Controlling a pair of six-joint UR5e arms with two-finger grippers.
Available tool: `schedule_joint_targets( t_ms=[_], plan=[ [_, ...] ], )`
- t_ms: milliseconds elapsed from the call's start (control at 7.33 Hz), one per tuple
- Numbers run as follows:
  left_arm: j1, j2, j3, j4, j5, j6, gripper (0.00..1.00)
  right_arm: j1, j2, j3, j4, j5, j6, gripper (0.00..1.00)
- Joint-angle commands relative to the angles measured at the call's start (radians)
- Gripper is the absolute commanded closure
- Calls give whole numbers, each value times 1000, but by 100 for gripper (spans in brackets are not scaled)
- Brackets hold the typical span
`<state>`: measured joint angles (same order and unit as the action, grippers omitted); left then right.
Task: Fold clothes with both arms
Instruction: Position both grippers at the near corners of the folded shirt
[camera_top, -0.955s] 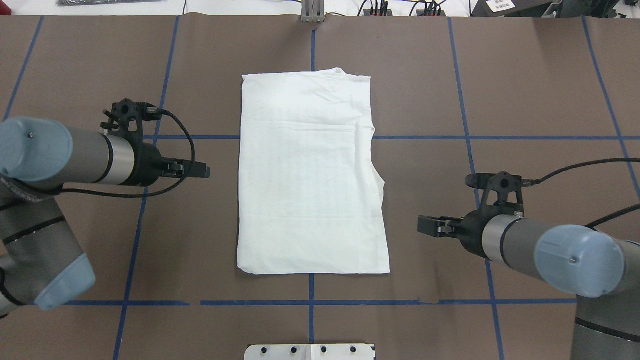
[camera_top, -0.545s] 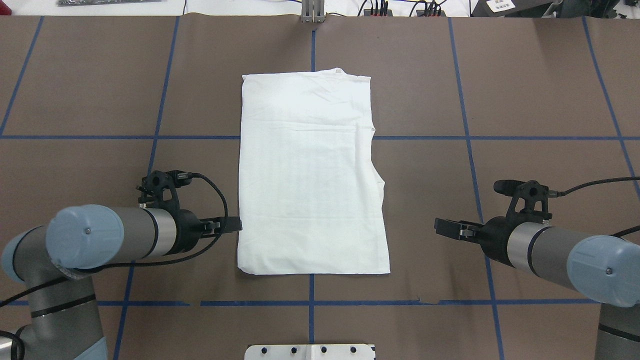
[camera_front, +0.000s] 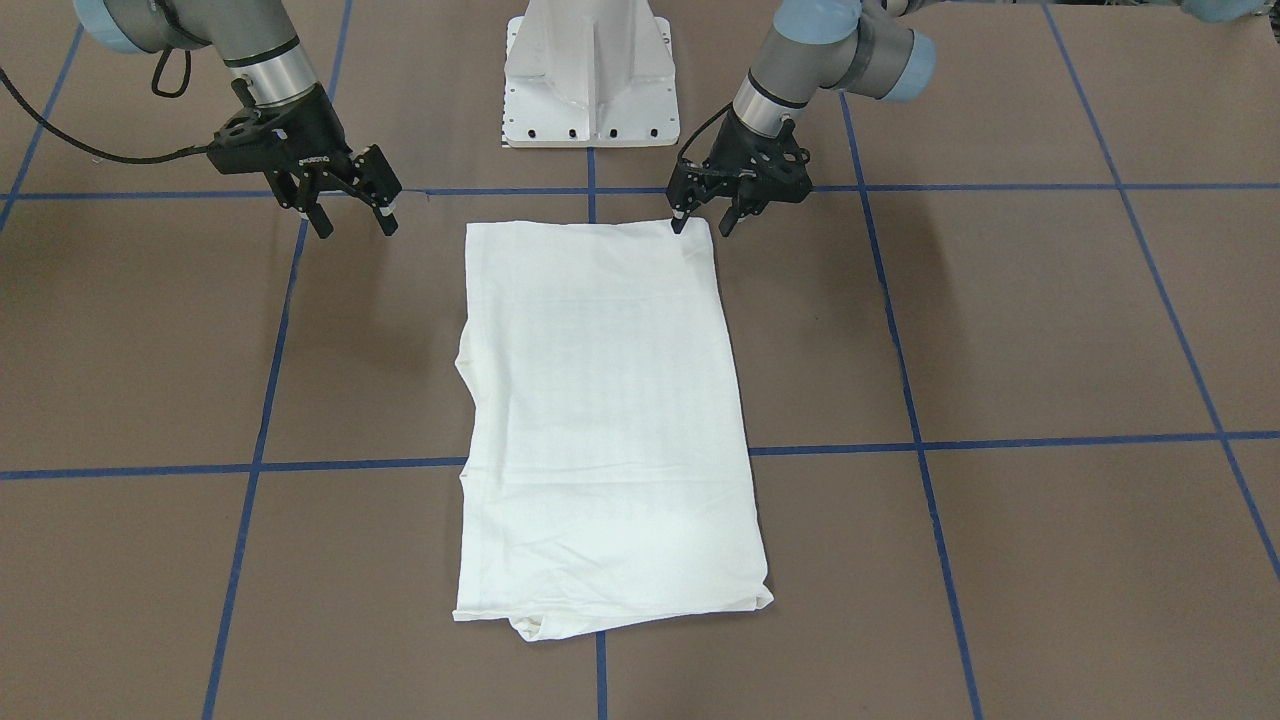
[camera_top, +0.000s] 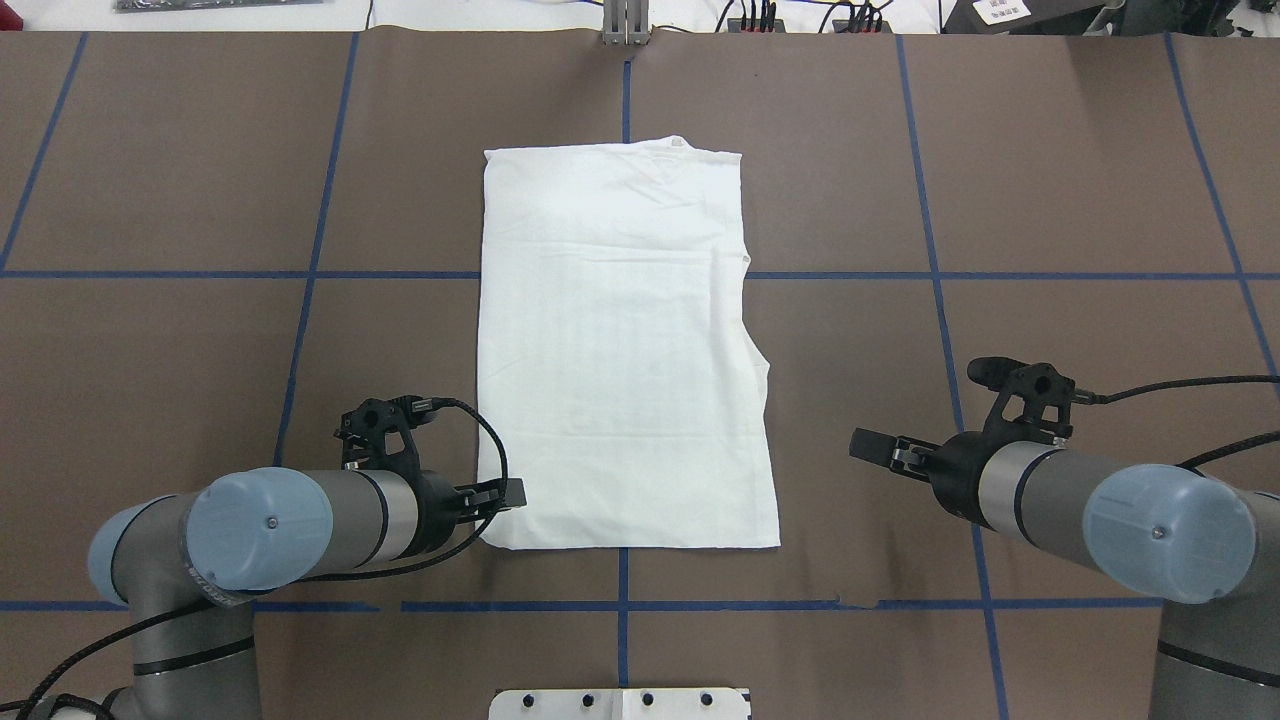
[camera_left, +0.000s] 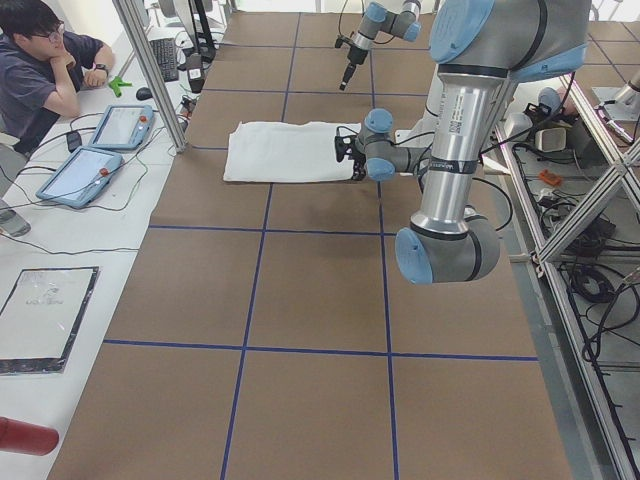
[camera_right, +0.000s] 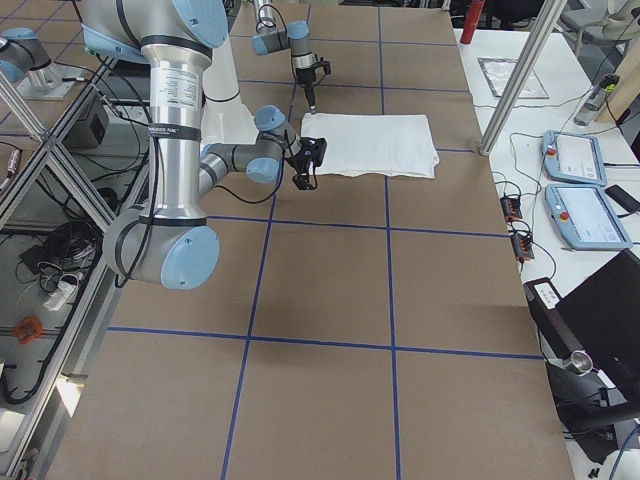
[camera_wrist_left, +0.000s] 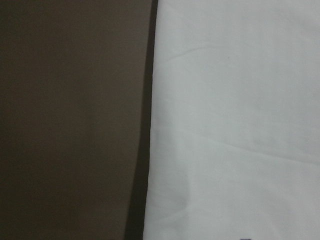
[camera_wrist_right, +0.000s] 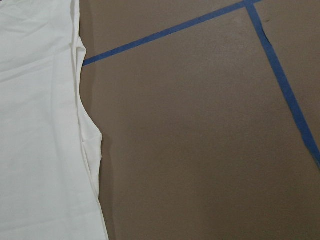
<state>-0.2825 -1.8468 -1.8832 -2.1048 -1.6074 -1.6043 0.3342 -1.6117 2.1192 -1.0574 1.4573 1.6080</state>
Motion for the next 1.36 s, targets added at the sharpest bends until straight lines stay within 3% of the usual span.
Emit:
schedule_joint_targets(
  t_ms=[0, 545, 682, 818, 955, 1227],
  plan=[
    [3, -15, 7, 51, -2, 3, 23, -14, 42, -2, -44, -9, 26, 1],
    [20, -29, 16, 54, -2, 4, 26, -26, 44, -2, -44, -11, 26, 1],
    [25, -35, 18, 54, -2, 3, 37, -27, 44, -2, -44, -11, 26, 1],
    [25, -35, 19, 54, 0, 1, 56, -35, 44, -2, -44, -18, 26, 1],
    [23, -35, 19, 54, 0, 1, 65, -43, 44, -2, -44, -28, 26, 1],
    [23, -34, 19, 54, 0, 3, 65, -46, 46, -2, -44, -32, 26, 1]
  ],
)
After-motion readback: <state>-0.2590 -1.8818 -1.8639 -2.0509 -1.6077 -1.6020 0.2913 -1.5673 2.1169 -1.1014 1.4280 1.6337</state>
